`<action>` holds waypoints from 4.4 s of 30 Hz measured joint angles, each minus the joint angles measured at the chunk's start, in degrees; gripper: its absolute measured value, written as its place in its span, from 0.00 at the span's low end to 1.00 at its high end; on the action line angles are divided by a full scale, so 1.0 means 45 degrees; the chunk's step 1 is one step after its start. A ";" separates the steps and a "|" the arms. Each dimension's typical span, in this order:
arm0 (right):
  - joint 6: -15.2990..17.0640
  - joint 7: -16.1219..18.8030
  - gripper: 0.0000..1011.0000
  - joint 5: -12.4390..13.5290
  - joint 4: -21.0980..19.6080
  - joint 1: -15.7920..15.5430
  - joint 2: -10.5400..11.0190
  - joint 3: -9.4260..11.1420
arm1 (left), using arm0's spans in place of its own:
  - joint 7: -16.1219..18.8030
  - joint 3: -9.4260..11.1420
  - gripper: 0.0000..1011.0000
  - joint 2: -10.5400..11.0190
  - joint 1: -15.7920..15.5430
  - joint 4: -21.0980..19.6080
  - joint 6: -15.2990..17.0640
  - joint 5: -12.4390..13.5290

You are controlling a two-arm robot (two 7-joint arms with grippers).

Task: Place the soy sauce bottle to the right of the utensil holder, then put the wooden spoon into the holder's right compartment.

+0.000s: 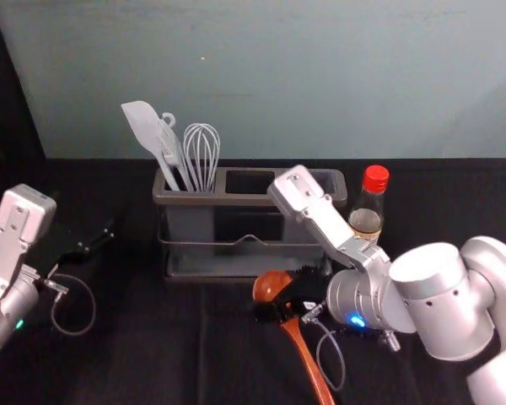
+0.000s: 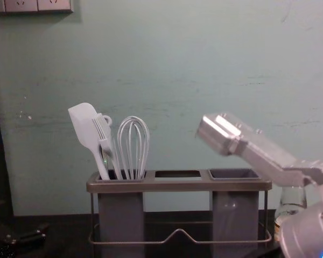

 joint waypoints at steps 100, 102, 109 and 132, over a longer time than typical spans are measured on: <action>-1.0248 0.0741 0.83 -0.0348 0.2624 0.3201 -0.0269 0.1650 | 0.0000 -0.0001 1.00 0.0001 0.0000 0.0001 0.0000 0.0000; -1.0103 0.0833 0.83 -0.0220 0.2492 0.3140 -0.0180 0.1663 | 0.0000 0.0000 1.00 0.0000 0.0000 0.0001 0.0000 -0.0001; -0.9741 0.1088 0.83 0.0201 0.1718 0.2784 0.0277 0.1776 | 0.0000 -0.0001 1.00 0.0001 0.0000 0.0001 0.0000 0.0000; -0.9691 0.1476 0.83 0.1382 0.0393 0.1559 0.1676 0.1949 | 0.0000 0.0000 1.00 0.0001 0.0000 0.0000 0.0000 -0.0001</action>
